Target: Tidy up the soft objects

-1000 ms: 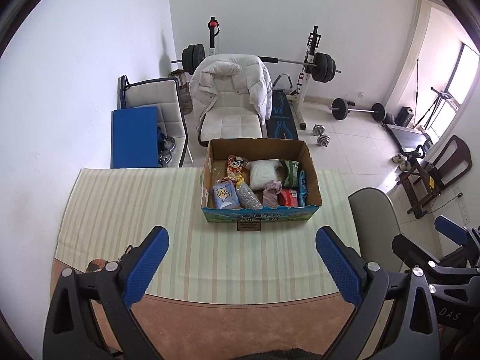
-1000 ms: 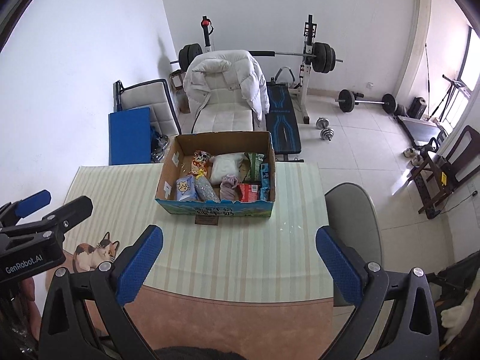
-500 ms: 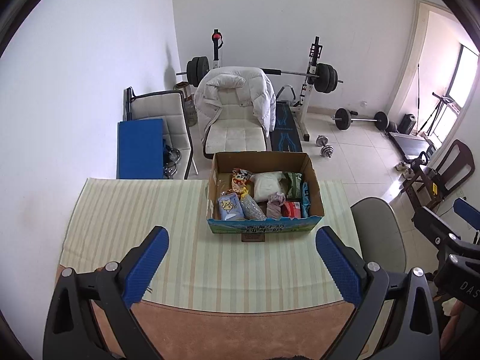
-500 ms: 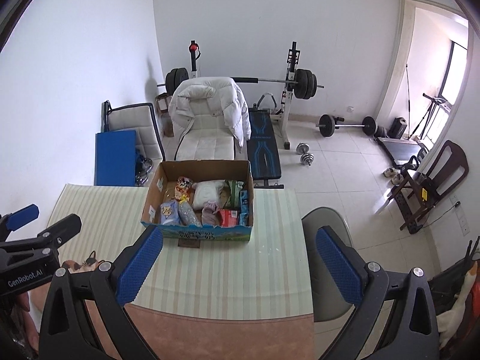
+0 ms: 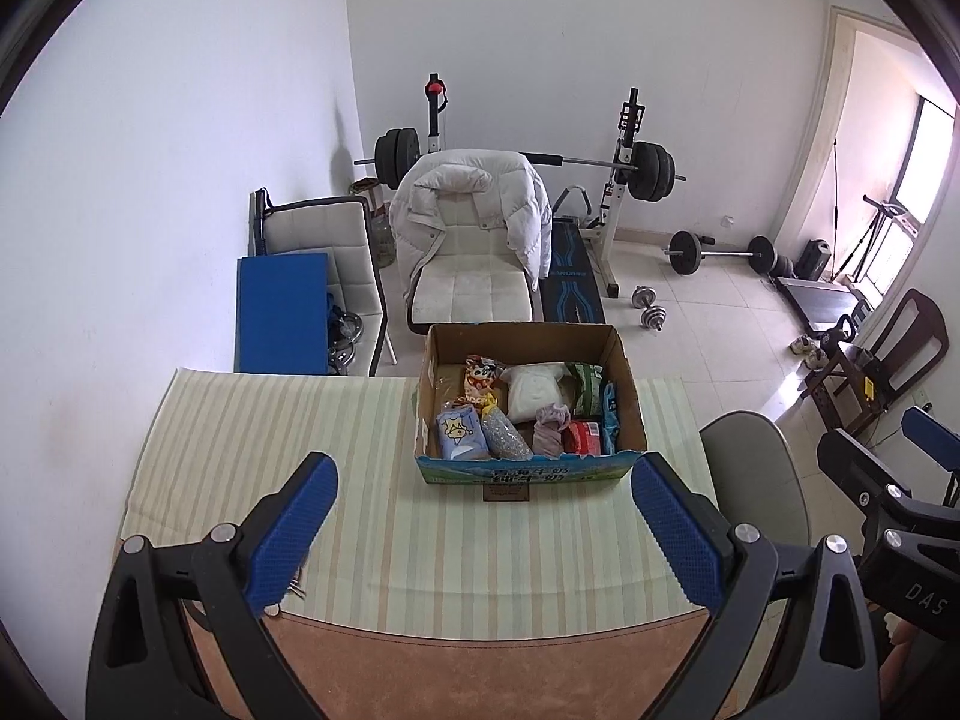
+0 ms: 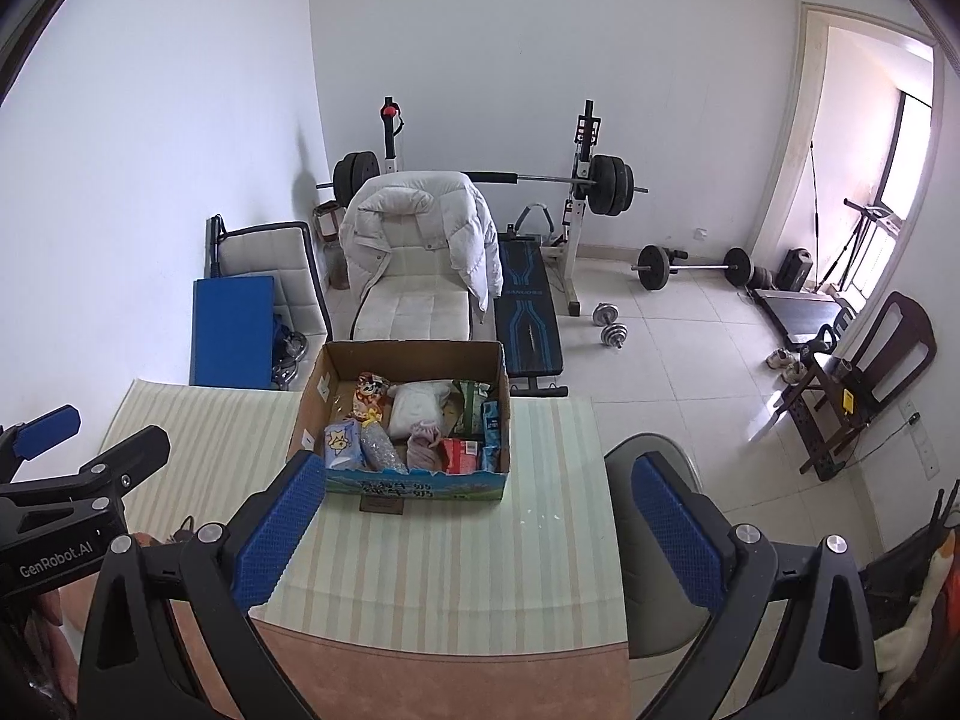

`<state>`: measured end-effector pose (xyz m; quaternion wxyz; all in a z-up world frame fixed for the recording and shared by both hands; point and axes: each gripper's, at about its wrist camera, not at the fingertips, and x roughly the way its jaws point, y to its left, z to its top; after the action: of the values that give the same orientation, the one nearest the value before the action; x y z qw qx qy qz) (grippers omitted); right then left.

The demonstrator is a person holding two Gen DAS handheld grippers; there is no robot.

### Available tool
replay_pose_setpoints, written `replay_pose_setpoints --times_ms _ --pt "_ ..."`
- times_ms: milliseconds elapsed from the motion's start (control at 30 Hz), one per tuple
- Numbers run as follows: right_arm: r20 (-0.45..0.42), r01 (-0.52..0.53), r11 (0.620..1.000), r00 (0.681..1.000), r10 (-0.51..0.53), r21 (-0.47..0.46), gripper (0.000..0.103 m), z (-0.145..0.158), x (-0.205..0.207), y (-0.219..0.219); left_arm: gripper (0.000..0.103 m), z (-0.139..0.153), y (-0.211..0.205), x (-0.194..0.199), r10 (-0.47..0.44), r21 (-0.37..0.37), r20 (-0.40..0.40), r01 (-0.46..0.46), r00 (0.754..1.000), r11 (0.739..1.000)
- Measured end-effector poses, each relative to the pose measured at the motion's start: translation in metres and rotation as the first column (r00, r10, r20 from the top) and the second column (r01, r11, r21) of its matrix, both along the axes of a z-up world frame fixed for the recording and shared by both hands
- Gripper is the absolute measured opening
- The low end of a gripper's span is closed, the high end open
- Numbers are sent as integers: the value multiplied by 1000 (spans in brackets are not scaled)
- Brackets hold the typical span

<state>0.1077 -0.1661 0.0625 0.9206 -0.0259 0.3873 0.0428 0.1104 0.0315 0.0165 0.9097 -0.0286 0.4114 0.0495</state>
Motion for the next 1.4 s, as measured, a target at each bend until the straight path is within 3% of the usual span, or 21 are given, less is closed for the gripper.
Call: replay_pose_setpoints --times_ms 1400 --pt "28 29 999 999 -28 -21 103 8 1 2 101 4 -2 -2 1 -6 2 -1 1000 1000"
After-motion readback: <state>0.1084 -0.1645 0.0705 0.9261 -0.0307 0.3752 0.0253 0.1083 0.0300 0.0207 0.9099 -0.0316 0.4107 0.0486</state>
